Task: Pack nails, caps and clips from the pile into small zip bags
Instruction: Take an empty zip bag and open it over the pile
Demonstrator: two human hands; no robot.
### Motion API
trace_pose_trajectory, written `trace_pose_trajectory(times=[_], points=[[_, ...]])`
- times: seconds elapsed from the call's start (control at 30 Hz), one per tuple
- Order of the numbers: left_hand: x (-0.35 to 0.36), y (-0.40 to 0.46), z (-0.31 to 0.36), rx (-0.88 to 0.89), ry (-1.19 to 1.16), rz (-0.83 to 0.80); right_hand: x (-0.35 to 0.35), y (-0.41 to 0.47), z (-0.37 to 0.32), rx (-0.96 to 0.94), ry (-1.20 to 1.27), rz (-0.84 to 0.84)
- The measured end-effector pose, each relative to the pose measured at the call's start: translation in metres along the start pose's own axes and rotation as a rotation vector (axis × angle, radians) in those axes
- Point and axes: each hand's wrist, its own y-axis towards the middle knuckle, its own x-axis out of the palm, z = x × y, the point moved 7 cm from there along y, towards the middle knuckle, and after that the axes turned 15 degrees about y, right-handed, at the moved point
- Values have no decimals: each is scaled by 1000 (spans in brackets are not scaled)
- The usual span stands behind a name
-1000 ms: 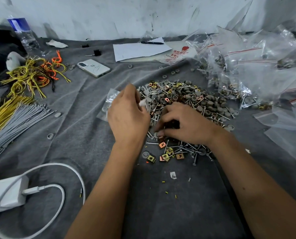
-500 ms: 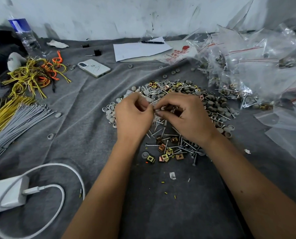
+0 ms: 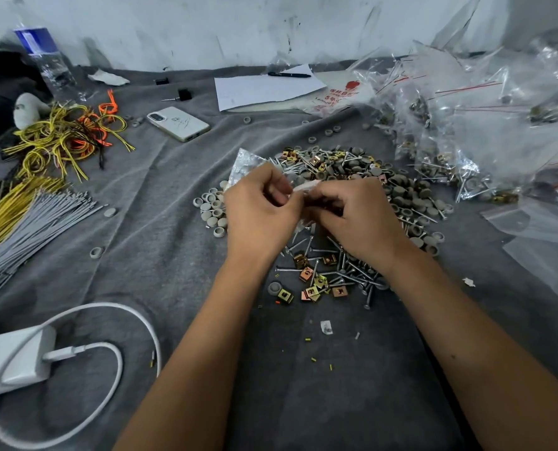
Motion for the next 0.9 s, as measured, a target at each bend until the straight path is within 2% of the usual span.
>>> trace_pose_trajectory(times=[0.13, 0.27, 0.37, 0.53, 0.8, 0.9], points=[[-7, 2, -8, -45, -18, 82, 2, 0, -2, -10, 8, -34], [-6, 4, -20, -115, -2, 91, -9, 0, -2, -7, 111, 100], [-4, 5, -27, -147, 3, 78, -17, 1, 1, 17, 43, 145], [-1, 4, -26, -130, -36, 66, -18, 0, 21, 163, -163, -86], [-4, 3, -13, -37, -59, 71, 1, -2, 23, 139, -368, -250], [-4, 4, -13, -33, -34, 69, 5, -1, 21, 161, -387, -252]])
